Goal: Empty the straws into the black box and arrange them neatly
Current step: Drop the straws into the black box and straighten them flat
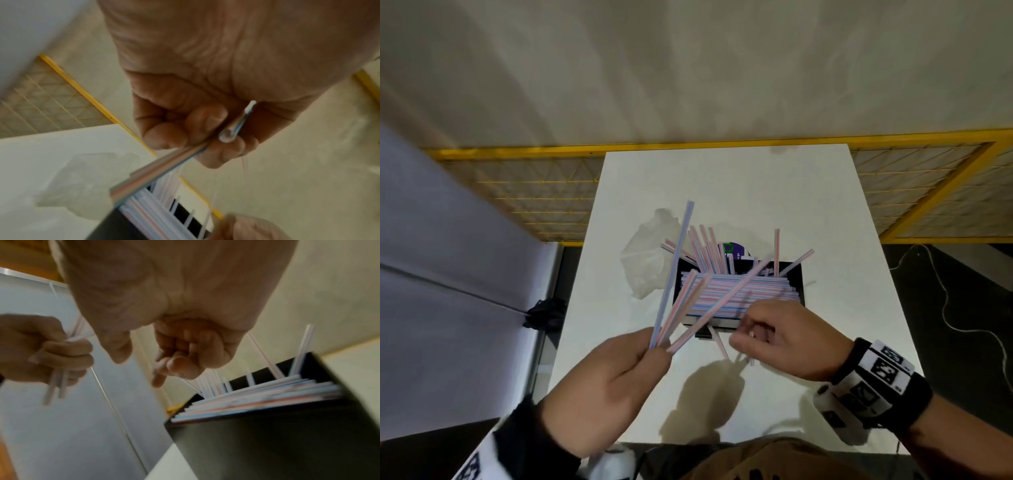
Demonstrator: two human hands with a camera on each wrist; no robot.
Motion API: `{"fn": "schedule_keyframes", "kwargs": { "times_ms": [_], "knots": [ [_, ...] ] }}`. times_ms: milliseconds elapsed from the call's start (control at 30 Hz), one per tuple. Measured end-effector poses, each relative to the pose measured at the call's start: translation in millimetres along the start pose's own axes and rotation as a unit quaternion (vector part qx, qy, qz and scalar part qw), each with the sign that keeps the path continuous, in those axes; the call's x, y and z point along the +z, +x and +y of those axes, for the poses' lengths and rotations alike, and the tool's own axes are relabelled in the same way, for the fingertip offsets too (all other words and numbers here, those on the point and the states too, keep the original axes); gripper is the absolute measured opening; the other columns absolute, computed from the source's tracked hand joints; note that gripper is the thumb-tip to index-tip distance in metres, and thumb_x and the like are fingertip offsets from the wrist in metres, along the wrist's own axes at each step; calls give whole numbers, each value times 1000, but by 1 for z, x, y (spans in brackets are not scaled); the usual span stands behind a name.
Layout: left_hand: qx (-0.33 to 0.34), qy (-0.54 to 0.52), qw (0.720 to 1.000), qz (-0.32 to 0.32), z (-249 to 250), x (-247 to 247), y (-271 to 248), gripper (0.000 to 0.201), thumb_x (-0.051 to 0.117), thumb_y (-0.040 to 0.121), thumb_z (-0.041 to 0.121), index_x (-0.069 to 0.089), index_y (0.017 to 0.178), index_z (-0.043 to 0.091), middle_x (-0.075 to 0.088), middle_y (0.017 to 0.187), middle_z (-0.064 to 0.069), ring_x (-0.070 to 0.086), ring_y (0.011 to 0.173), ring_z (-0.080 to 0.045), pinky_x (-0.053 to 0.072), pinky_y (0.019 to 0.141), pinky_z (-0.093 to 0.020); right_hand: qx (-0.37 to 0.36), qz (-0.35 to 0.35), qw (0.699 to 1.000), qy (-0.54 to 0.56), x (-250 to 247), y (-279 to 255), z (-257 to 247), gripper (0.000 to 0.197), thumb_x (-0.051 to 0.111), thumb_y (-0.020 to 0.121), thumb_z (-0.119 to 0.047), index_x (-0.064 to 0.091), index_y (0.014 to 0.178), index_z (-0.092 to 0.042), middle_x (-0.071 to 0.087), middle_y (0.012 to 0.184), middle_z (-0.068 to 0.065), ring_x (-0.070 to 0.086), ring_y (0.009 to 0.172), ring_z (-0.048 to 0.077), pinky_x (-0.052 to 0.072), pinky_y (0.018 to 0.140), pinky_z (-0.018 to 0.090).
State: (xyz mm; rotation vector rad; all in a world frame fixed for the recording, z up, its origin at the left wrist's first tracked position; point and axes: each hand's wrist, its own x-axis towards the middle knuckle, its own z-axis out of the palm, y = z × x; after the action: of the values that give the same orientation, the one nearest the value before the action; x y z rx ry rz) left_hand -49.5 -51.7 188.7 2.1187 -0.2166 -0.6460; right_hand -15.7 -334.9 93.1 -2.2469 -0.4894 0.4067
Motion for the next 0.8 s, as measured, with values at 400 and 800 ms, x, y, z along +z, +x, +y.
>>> {"fn": "schedule_keyframes", "kwargs": {
  "times_ms": [400, 800],
  "knots": [
    [134, -16, 991, 15, -2, 80, 129, 35, 35, 107, 26, 59, 131, 17, 69, 120, 1, 63, 113, -7, 52, 96, -31, -22, 182, 977, 112, -28, 45, -45, 12, 67, 95, -40, 56, 100, -40, 63, 102, -11, 65, 98, 7, 55, 85, 36],
    [-41, -224, 957, 178, -55, 71, 141, 58, 70, 71, 27, 58, 127, 23, 73, 111, -2, 70, 99, -16, 59, 85, -36, 42, -29, 957, -287, -7, 65, 17, 35, 56, 100, -46, 55, 121, -17, 52, 116, 3, 58, 97, 25, 35, 67, 34]
  ]
}}
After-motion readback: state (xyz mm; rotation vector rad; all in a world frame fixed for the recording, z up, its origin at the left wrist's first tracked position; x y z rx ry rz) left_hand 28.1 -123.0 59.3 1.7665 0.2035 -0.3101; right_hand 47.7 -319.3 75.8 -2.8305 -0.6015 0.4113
